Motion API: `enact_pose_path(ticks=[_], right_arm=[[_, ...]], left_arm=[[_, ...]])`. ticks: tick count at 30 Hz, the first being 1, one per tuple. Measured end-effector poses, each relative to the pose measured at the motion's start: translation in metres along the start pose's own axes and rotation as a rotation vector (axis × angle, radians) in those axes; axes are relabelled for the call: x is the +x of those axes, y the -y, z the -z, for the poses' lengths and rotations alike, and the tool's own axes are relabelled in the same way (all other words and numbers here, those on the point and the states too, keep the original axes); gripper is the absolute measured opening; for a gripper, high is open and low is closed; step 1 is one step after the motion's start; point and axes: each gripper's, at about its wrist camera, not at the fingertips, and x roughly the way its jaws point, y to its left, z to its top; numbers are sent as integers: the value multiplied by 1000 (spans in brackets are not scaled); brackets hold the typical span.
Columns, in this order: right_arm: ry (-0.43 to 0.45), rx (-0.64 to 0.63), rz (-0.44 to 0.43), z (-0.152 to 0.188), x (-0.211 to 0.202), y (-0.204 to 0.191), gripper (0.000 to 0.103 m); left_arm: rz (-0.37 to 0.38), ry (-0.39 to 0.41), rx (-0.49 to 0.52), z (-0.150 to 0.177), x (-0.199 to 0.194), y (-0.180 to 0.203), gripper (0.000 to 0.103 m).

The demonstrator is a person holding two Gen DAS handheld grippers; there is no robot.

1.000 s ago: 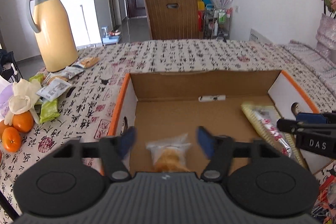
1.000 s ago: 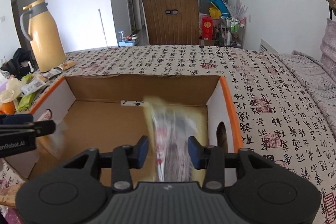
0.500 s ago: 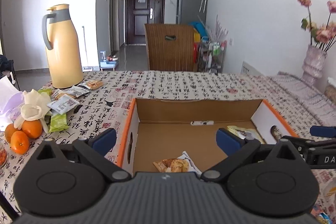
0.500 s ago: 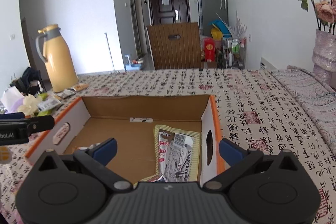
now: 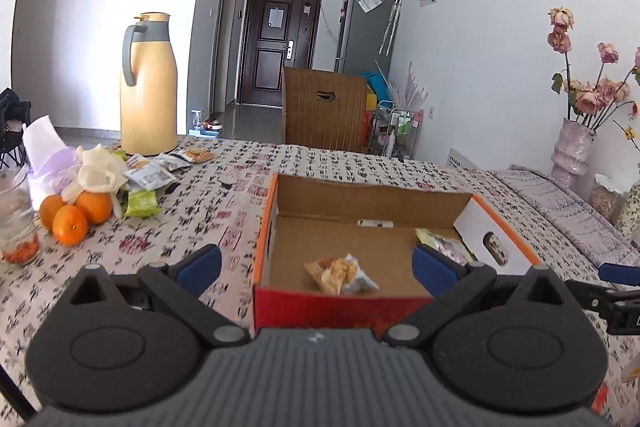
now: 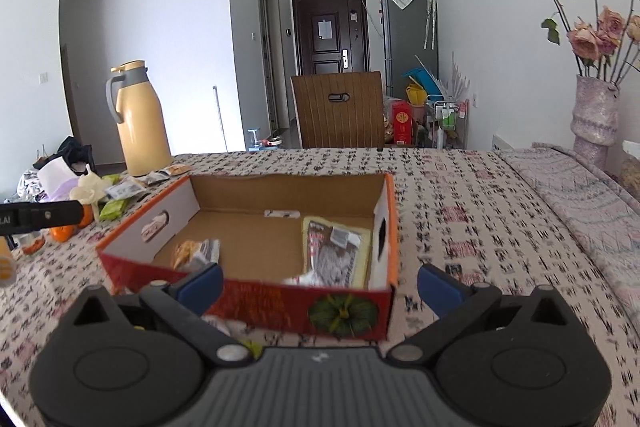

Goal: Organize snacks
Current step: 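Grasp the colourful printed snack bag with the right tool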

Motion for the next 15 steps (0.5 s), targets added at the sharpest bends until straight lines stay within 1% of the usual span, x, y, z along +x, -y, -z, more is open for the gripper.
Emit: enact_pose_path(ticks=[6, 11, 15], right_arm=[[22, -1, 17, 22, -28, 3, 103], [-9, -9, 33, 38, -37, 3, 103], [-28, 7, 37, 51, -39, 2, 103]], left_arm=[[-13, -15, -5, 26, -19, -7, 103], [-13, -15, -7, 44, -29, -12, 103], [-6, -52, -51, 57, -28, -18, 103]])
